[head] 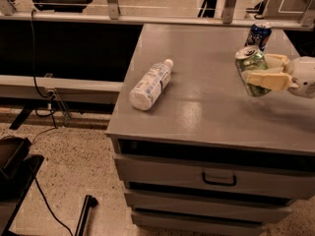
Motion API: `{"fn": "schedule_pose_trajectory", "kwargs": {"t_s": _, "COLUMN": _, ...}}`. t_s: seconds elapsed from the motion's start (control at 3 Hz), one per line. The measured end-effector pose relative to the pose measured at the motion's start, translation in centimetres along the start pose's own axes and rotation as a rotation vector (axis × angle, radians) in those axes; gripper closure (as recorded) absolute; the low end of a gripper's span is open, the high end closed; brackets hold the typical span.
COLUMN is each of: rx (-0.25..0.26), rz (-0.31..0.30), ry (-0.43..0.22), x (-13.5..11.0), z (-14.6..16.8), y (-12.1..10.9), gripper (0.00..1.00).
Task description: Place green can upright
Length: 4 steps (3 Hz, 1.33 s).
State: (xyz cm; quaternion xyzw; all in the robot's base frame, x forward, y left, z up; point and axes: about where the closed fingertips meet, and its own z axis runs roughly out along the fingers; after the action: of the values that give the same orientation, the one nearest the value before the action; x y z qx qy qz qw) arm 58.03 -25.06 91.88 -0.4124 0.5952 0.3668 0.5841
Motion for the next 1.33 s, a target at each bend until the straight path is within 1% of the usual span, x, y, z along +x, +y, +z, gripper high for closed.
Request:
{"fn": "schedule_pose_trajectory", "kwargs": {"t_s": 0.33, "rx": -0.014, "rz": 0.029, "ry": -0.004, "x": 0.6, "z": -1.1, "y": -0.2, "gripper": 1.0}}
{"fn": "schedule_pose_trajectory", "kwargs": {"t_s": 0.67, "rx": -0.017, "rz": 0.054, "ry": -0.004, "x": 1.4, "z": -2.2, "y": -0.1, "gripper": 1.0}}
{"fn": "schedule_pose_trajectory", "kwargs": {"t_s": 1.33, "rx": -0.01, "rz": 0.078, "ry": -0.005, "x": 2.0, "z": -4.1, "y": 0.2, "gripper": 1.0}}
